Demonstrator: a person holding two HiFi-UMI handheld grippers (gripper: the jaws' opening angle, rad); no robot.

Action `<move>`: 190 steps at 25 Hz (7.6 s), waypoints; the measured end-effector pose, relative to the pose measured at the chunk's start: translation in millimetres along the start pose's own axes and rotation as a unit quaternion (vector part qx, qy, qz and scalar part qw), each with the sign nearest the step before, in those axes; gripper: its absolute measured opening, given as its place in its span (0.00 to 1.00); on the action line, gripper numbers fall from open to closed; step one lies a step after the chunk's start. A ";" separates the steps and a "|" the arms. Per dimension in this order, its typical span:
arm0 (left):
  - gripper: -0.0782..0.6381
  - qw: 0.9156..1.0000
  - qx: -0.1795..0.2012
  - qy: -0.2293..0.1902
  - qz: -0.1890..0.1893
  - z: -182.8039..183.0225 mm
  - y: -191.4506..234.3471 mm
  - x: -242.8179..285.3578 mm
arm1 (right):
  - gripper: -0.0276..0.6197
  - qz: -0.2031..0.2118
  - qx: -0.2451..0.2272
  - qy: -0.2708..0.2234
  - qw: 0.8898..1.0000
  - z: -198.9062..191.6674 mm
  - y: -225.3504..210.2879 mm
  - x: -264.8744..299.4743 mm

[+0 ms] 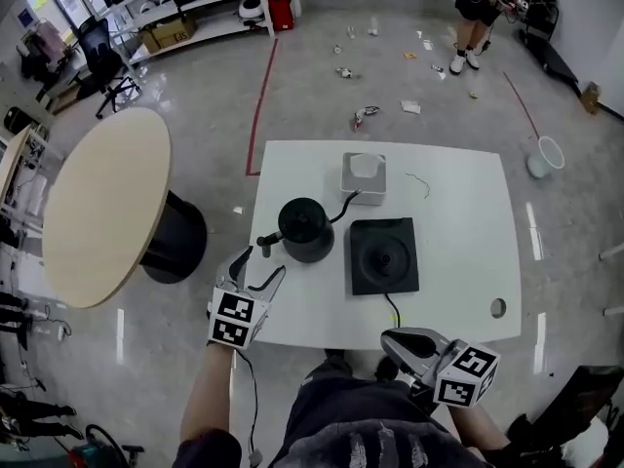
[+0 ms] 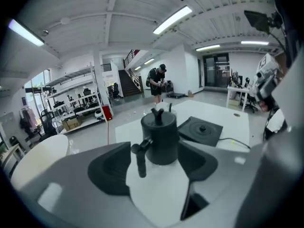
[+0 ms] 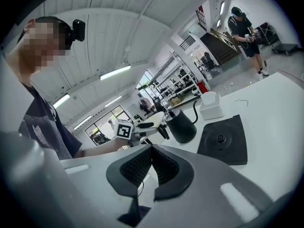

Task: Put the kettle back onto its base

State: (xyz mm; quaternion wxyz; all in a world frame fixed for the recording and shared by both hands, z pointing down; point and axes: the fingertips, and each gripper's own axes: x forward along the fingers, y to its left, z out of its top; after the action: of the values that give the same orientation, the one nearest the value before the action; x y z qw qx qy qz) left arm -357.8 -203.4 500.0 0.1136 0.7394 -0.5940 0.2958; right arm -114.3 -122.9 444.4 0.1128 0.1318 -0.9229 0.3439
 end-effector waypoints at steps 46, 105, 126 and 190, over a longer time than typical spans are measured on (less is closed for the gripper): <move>0.21 0.974 -0.189 -0.036 -0.122 0.9 13.8 52.1 | 0.04 -0.090 0.021 -0.039 0.995 -4.9 -32.3 -34.4; 0.22 0.963 0.074 -0.090 -0.244 40.4 -167.5 97.3 | 0.04 -0.120 0.052 -0.058 0.990 -24.6 -49.1 -85.2; 0.26 0.979 0.085 -0.071 -0.173 50.9 -125.2 135.6 | 0.04 -0.115 0.050 -0.068 0.990 -23.5 -47.7 -67.0; 0.11 0.982 0.006 -0.172 -0.075 120.7 -273.5 -119.1 | 0.04 0.114 -0.104 -0.090 0.984 -6.7 32.5 -143.8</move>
State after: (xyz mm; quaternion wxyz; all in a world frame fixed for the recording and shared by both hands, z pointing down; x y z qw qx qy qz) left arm -76.9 -96.1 385.5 0.0275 0.8225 -0.5455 0.1586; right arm 11.2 -71.0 386.7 0.0023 0.0442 -0.9688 0.2437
